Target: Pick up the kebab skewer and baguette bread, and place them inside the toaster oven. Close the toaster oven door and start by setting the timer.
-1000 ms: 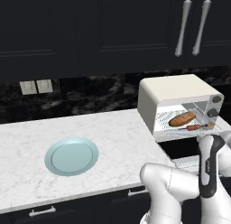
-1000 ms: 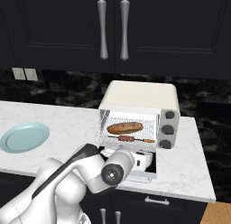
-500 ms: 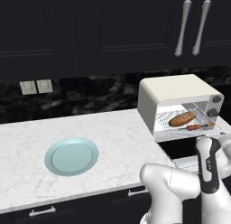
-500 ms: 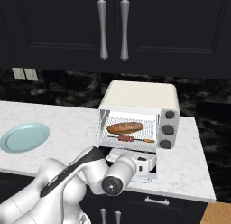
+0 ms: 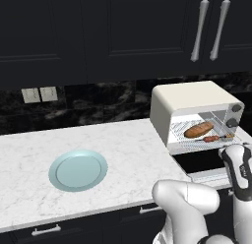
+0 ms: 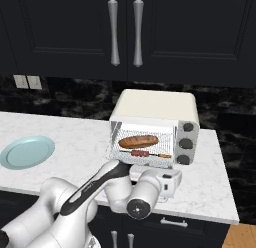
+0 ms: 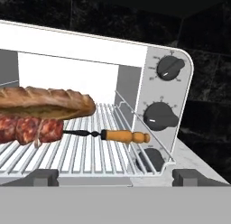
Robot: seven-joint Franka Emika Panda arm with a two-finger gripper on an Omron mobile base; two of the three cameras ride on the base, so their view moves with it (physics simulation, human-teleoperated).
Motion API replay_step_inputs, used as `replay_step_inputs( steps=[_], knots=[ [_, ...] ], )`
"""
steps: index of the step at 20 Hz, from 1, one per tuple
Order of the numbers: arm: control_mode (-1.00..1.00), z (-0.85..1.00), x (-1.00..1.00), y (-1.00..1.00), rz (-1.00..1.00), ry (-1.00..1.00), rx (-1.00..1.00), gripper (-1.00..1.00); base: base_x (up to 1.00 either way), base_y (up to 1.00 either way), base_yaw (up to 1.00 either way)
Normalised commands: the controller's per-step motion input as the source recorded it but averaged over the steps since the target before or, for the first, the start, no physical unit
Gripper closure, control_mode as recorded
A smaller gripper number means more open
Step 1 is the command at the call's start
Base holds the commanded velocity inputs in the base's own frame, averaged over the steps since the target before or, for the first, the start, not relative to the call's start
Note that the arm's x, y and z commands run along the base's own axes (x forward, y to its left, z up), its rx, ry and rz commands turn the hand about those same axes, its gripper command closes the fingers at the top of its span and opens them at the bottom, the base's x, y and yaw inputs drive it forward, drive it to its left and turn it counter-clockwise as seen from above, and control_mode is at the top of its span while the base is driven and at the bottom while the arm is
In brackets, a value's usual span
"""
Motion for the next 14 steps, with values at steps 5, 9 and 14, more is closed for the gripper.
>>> replay_step_inputs(
  steps=[5,9,14],
  knots=[
    [-1.0,0.0,0.12,0.0,0.02,0.0,0.0,-1.0,0.0,0.0,0.0],
    [-1.0,0.0,0.0,0.07,0.0,0.0,0.0,-1.0,0.0,0.0,0.0],
    [-1.0,0.0,0.02,0.22,0.02,0.0,0.01,-1.0,0.0,0.0,0.0]
  ],
)
